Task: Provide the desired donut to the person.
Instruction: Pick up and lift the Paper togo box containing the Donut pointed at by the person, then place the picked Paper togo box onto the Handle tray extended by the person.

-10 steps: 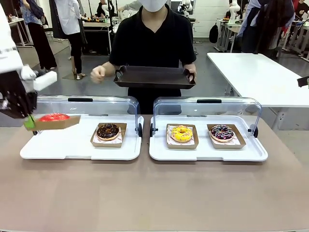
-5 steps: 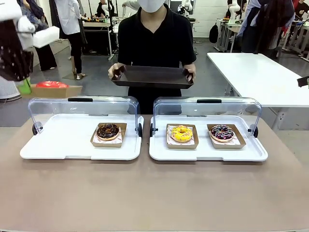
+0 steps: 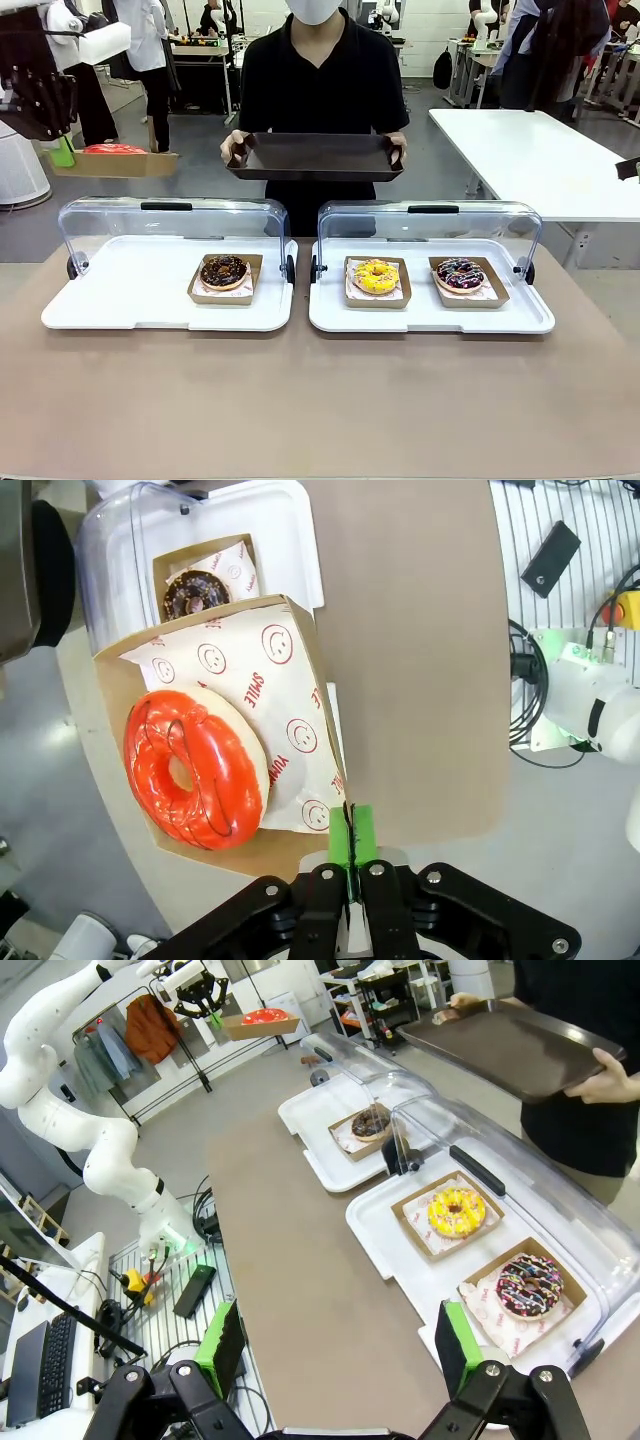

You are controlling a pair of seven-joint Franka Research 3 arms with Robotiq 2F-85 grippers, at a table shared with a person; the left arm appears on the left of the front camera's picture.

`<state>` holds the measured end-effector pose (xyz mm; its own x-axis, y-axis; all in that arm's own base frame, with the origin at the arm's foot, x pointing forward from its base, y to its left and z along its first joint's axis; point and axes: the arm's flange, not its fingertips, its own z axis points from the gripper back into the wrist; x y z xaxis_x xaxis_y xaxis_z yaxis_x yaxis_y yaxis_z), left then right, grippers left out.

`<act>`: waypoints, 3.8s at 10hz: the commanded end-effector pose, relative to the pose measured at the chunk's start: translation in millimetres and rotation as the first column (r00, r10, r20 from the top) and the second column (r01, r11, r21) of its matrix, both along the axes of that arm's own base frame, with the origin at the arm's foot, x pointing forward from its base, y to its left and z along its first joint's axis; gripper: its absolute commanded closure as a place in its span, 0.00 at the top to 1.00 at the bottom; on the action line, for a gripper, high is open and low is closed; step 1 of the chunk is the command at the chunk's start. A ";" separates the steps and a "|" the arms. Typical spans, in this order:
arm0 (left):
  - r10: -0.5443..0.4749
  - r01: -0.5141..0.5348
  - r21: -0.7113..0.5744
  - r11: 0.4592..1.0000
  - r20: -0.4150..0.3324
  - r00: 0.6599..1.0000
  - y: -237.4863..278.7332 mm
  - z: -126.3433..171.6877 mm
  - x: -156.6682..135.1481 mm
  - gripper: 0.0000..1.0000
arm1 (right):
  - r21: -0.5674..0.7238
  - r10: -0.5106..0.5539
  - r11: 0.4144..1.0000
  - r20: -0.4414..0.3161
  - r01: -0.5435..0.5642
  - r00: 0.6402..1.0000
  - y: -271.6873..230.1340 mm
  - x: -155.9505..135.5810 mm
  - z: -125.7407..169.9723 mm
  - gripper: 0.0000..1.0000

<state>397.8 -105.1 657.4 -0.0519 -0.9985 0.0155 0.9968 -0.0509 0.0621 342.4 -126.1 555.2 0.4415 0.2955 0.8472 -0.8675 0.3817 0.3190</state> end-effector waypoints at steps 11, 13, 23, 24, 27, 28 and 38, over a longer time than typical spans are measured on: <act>0.000 0.000 -0.001 1.000 0.002 1.000 0.9 -0.1 -5.2 0.00 | 0.019 0.004 1.000 0.009 -0.005 1.000 0.0 0.9 0.8 1.00; 0.000 0.000 0.000 1.000 0.001 1.000 0.2 0.2 -0.3 0.01 | 0.019 0.004 1.000 0.009 -0.005 1.000 0.0 0.9 0.8 1.00; -0.181 0.170 0.081 0.982 0.160 0.970 -117.5 29.6 92.7 0.01 | 0.019 0.004 1.000 0.009 -0.005 1.000 0.0 0.9 0.8 1.00; -0.161 0.156 0.042 0.987 0.156 0.975 -118.1 15.7 104.7 0.01 | 0.019 0.004 1.000 0.009 -0.005 1.000 0.0 0.9 0.8 1.00; -0.117 0.119 -0.016 0.993 0.098 0.988 -118.3 -26.7 149.9 0.01 | 0.019 0.004 1.000 0.009 -0.005 1.000 0.0 0.9 0.8 1.00; -0.106 0.107 -0.019 0.994 0.078 0.991 -120.0 -41.1 154.0 0.01 | 0.019 0.004 1.000 0.009 -0.005 1.000 0.0 0.9 0.8 1.00; -0.085 0.085 -0.023 0.996 0.010 0.996 -126.3 -75.5 180.6 1.00 | 0.019 0.004 1.000 0.009 -0.005 1.000 0.0 0.9 0.8 1.00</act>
